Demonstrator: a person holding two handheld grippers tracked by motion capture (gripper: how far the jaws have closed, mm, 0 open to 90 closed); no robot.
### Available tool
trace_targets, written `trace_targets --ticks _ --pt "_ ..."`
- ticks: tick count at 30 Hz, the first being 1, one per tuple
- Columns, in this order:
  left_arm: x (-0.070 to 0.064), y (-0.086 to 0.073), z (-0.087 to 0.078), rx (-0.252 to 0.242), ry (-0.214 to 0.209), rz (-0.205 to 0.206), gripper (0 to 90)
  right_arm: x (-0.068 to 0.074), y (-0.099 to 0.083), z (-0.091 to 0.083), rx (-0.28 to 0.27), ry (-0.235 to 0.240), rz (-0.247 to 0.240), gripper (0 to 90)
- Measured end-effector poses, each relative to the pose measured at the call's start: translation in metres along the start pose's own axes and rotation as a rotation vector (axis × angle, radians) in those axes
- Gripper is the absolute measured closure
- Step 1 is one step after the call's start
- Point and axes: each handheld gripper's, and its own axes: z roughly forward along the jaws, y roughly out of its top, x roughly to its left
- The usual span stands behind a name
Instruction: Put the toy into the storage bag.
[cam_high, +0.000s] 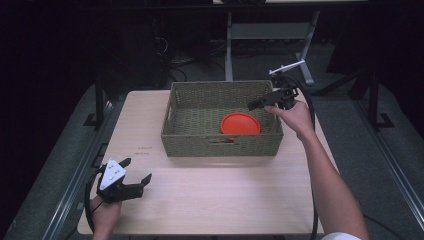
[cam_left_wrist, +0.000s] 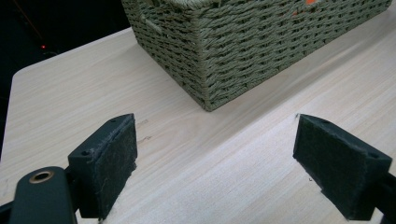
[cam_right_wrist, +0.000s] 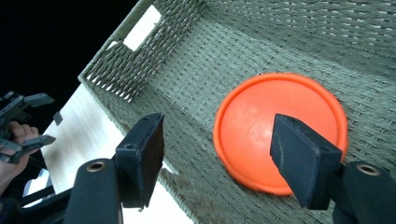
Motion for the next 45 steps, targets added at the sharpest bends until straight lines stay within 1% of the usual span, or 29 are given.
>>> trace_targets --ticks 5,6,7,8,11,14,15,21,22,24,31,35,36,37,40,41,44,45 --pt "0.0 0.0 0.0 -0.001 -0.002 -0.001 13.0 0.001 -0.006 -0.006 -0.008 0.013 0.002 32.8" --pt "-0.001 0.0 0.0 -0.001 -0.002 -0.001 13.0 0.001 -0.009 -0.009 -0.01 0.015 -0.005 32.0" --pt "-0.001 0.0 0.001 -0.002 -0.002 -0.003 13.0 0.001 -0.01 -0.01 -0.004 0.016 -0.001 31.3" --pt "-0.001 0.0 0.001 -0.002 -0.002 -0.003 13.0 0.001 -0.011 -0.011 -0.001 0.016 -0.011 31.1" --pt "-0.001 0.0 0.0 0.002 -0.002 0.003 13.0 0.004 -0.015 -0.016 -0.01 0.024 -0.017 31.0" --pt "0.0 0.0 0.0 0.003 -0.004 0.002 13.0 0.005 -0.019 -0.018 -0.012 0.025 -0.02 30.7" --pt "0.0 0.0 0.0 0.004 -0.003 0.003 13.0 0.006 -0.022 -0.02 -0.009 0.024 -0.029 30.4" --pt "0.0 0.0 0.0 0.006 -0.004 0.002 13.0 0.008 -0.031 -0.025 -0.002 0.026 -0.029 29.4" --pt "0.0 0.0 0.0 0.006 -0.003 0.003 13.0 0.008 -0.032 -0.026 -0.006 0.027 -0.041 29.4" --pt "-0.001 0.0 0.0 0.004 -0.004 0.002 13.0 0.008 -0.033 -0.026 -0.008 0.028 -0.038 29.3" --pt "-0.001 0.001 0.0 0.006 -0.004 0.005 13.0 0.01 -0.049 -0.033 -0.01 0.036 -0.059 27.8" --pt "-0.001 0.001 0.001 0.009 -0.005 0.007 13.0 0.012 -0.059 -0.036 -0.007 0.039 -0.06 27.3" --pt "-0.001 0.001 0.001 0.01 -0.005 0.007 13.0 0.012 -0.059 -0.036 -0.007 0.039 -0.06 27.3" --pt "-0.001 0.001 0.001 0.01 -0.005 0.008 13.0 0.013 -0.066 -0.037 0.0 0.034 -0.067 26.8" --pt "-0.001 0.001 0.0 0.013 -0.005 0.009 13.0 0.014 -0.073 -0.039 0.004 0.033 -0.077 26.6" --pt "-0.001 0.001 0.0 0.013 -0.005 0.009 13.0 0.014 -0.073 -0.039 0.004 0.033 -0.077 26.6" --pt "-0.001 0.001 0.001 0.014 -0.005 0.009 13.0 0.015 -0.084 -0.043 0.0 0.035 -0.083 26.1" --pt "-0.001 0.001 0.0 0.013 -0.005 0.01 13.0 0.016 -0.091 -0.046 -0.009 0.035 -0.087 26.1"
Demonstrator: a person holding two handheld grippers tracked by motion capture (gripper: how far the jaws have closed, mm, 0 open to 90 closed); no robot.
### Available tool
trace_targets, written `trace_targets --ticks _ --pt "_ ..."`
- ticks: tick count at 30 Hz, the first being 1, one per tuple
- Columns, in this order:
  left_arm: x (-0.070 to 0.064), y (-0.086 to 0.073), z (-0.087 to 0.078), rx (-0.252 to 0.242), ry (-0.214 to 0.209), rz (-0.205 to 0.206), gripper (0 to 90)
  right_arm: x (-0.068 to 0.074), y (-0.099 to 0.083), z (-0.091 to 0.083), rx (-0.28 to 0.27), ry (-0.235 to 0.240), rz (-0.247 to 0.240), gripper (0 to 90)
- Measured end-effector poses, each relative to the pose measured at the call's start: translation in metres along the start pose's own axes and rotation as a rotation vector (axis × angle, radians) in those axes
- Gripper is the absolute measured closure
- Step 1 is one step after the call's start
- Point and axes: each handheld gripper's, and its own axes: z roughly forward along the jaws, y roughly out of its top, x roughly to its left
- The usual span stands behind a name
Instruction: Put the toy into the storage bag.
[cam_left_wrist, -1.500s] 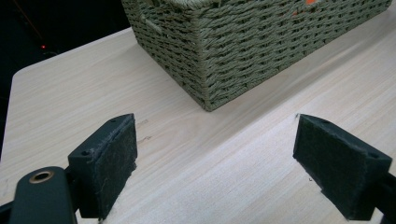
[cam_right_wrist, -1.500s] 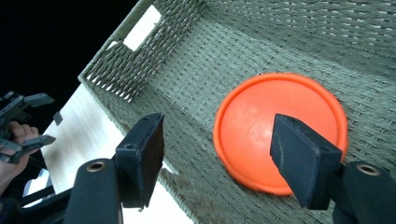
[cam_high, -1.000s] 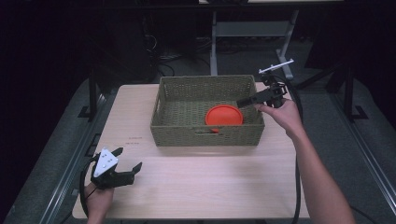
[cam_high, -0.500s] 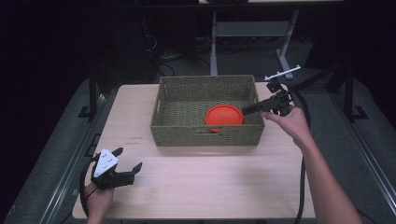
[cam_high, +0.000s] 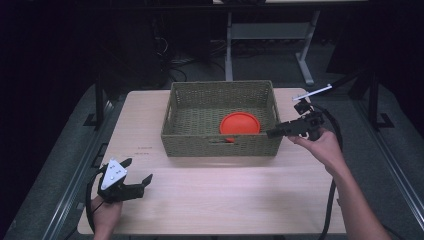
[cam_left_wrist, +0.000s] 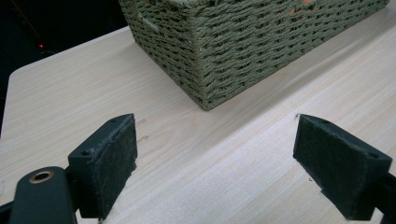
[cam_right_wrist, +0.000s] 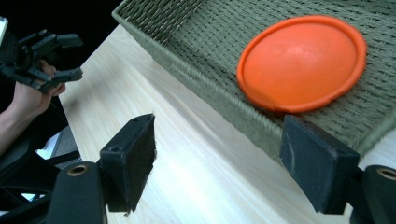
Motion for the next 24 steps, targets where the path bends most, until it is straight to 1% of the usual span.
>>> trace_targets --ticks 4,6,7,9,10,11,13,14,16,18,21,22,24 --pt "0.0 0.0 0.0 -0.004 0.0 -0.002 13.0 0.0 -0.014 -0.004 0.001 -0.008 -0.005 26.0" --pt "-0.001 0.0 0.0 -0.003 0.0 -0.002 13.0 0.0 -0.018 -0.005 0.002 -0.01 -0.008 25.9" --pt "-0.001 0.0 0.001 -0.004 -0.001 -0.002 13.0 -0.002 -0.024 -0.006 -0.001 -0.005 0.0 25.6" --pt "-0.001 0.0 0.001 -0.004 -0.002 0.002 13.0 -0.003 -0.028 -0.007 -0.004 -0.006 -0.002 25.6" --pt "-0.001 0.0 0.001 -0.003 -0.001 0.002 13.0 -0.005 -0.034 -0.008 -0.01 -0.008 -0.001 25.6" --pt "-0.001 0.0 0.001 -0.003 -0.001 0.002 13.0 -0.005 -0.034 -0.008 -0.01 -0.008 -0.001 25.6" --pt "-0.001 0.0 0.001 -0.002 -0.002 0.002 13.0 -0.008 -0.044 -0.009 -0.016 -0.01 0.006 25.6" --pt "-0.001 0.0 0.001 -0.002 -0.002 0.002 13.0 -0.008 -0.044 -0.009 -0.016 -0.01 0.006 25.6" --pt "-0.001 0.0 0.001 -0.004 -0.001 0.001 13.0 -0.011 -0.053 -0.01 -0.012 -0.013 0.013 25.6" --pt "-0.001 0.0 0.001 -0.004 0.0 0.002 13.0 -0.013 -0.059 -0.011 -0.016 -0.008 0.015 25.6" --pt "-0.001 0.0 0.001 -0.004 0.0 0.001 13.0 -0.014 -0.064 -0.011 -0.015 -0.016 0.015 25.6" --pt "-0.002 0.0 0.0 -0.001 0.001 0.003 13.0 -0.016 -0.068 -0.01 -0.015 -0.012 0.022 25.6" --pt "-0.002 0.0 0.0 -0.001 0.0 0.003 13.0 -0.017 -0.07 -0.01 -0.013 -0.013 0.027 25.6"
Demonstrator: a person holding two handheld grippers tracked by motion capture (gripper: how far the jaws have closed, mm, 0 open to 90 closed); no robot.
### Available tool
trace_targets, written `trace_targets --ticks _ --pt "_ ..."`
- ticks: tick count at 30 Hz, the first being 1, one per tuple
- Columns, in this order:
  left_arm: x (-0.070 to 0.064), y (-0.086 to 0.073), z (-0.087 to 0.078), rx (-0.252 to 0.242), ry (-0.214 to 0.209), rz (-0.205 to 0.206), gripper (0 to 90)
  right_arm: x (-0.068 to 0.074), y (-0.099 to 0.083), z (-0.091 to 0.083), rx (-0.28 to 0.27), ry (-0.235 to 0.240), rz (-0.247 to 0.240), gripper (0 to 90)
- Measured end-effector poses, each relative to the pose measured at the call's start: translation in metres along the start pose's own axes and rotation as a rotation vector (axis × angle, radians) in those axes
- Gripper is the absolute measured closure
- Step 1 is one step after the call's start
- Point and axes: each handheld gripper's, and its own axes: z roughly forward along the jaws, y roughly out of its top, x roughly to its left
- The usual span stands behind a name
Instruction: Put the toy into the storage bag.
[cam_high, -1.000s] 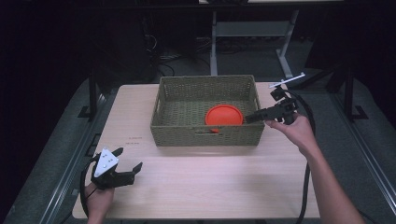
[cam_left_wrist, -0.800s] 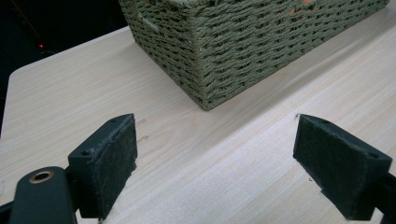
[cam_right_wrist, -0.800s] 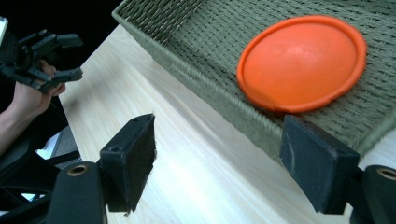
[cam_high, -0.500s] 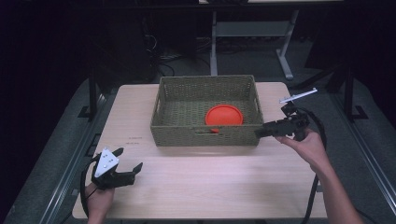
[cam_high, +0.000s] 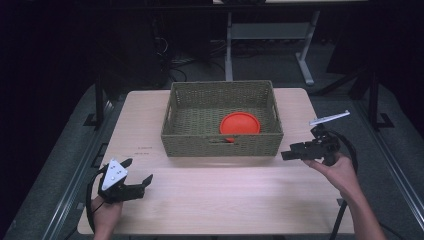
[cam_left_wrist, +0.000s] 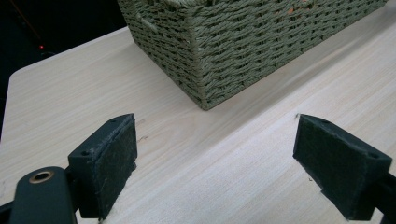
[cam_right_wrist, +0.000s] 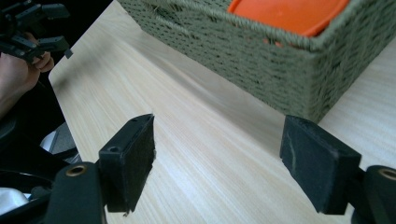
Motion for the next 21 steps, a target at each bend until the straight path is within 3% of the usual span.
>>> trace_targets --ticks 21 --pt "0.0 -0.001 0.0 0.001 0.0 0.0 13.0 -0.016 -0.047 -0.002 0.002 -0.012 0.048 25.6"
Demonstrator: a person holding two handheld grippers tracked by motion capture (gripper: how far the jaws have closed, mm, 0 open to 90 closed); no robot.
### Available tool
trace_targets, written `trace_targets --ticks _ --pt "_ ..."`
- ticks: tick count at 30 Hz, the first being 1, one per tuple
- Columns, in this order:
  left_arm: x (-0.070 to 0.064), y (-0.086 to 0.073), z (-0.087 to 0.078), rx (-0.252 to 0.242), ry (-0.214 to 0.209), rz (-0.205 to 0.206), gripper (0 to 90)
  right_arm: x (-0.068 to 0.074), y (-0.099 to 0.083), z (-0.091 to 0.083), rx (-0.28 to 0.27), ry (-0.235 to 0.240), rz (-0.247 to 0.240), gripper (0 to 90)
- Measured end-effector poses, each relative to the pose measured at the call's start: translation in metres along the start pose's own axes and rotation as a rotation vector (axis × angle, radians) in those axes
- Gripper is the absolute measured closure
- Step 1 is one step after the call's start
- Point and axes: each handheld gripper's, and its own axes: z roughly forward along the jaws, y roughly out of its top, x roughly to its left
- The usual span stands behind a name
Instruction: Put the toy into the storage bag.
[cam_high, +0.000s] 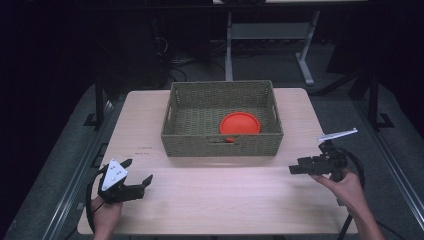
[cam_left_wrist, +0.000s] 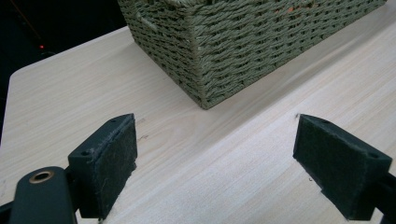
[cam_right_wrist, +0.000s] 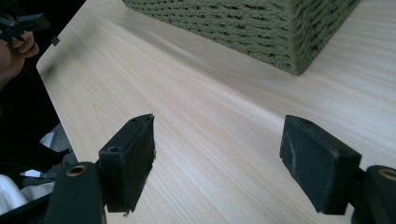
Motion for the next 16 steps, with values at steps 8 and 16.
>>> trace_targets --ticks 8,16 --pt "0.0 0.0 0.0 0.003 -0.001 0.004 13.0 -0.004 -0.014 -0.006 -0.014 -0.008 0.016 25.3" --pt "-0.001 0.001 0.0 0.0 0.003 -0.003 13.0 -0.003 -0.026 -0.006 -0.018 -0.016 0.016 23.8"
